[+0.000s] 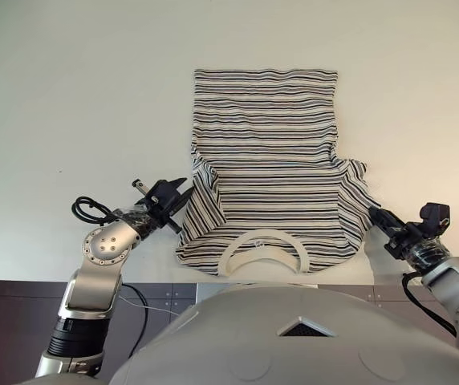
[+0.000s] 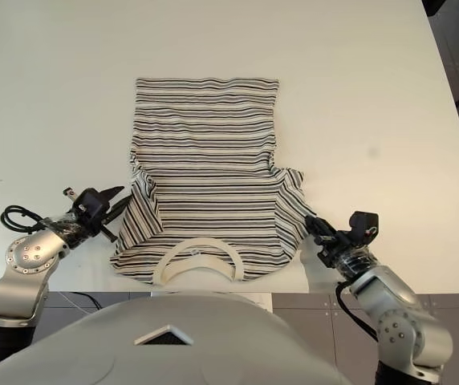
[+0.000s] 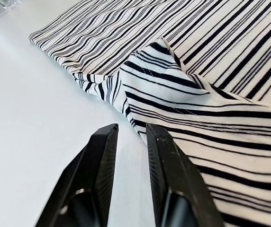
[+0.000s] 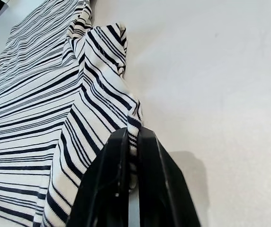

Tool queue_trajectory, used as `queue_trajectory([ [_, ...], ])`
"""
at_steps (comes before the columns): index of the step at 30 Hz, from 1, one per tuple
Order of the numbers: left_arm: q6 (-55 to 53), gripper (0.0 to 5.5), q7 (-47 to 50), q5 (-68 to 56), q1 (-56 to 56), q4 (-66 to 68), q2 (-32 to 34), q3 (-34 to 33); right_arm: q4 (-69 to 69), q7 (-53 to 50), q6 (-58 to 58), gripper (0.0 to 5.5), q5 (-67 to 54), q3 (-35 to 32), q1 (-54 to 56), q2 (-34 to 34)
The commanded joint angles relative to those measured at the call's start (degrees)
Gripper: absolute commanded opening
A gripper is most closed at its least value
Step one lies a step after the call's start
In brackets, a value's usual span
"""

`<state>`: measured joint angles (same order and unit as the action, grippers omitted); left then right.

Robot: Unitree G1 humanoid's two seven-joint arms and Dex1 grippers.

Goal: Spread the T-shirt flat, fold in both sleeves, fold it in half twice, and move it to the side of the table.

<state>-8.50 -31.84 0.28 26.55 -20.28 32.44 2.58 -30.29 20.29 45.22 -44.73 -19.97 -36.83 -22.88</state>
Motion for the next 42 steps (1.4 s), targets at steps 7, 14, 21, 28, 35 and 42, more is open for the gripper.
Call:
queue_trajectory([
  [7,-0.2,1.10,1.7,-0.2,-1.6,0.9,-1.0,-1.7,3.7,1.4,-9.8,0.13,13.7,0.9,3.5,-4.6],
  [14,-0.2,1.10,1.6,-0.1,-2.0,0.8,-1.3,-1.3,-6.4,6.0,-19.3,0.13,21.9,7.9,2.2,-6.1],
  [21,-0.4,1.10,1.3,0.2,-2.5,0.4,-1.5,-0.2,-11.0,8.0,-20.7,0.13,29.1,16.7,1.3,-8.6],
  [28,-0.3,1.10,0.5,0.5,-3.7,0.8,-1.1,0.7,-11.1,7.8,-21.3,0.13,35.7,24.2,1.7,-9.3],
  [35,0.4,1.10,-0.3,1.4,-4.2,0.3,0.1,1.1,-11.6,7.6,-18.5,0.88,34.1,24.7,2.7,-7.8],
  [42,4.8,1.10,-3.8,5.6,1.6,-6.7,6.6,1.1,-14.0,11.5,-5.4,0.88,5.6,8.8,9.7,-8.5],
])
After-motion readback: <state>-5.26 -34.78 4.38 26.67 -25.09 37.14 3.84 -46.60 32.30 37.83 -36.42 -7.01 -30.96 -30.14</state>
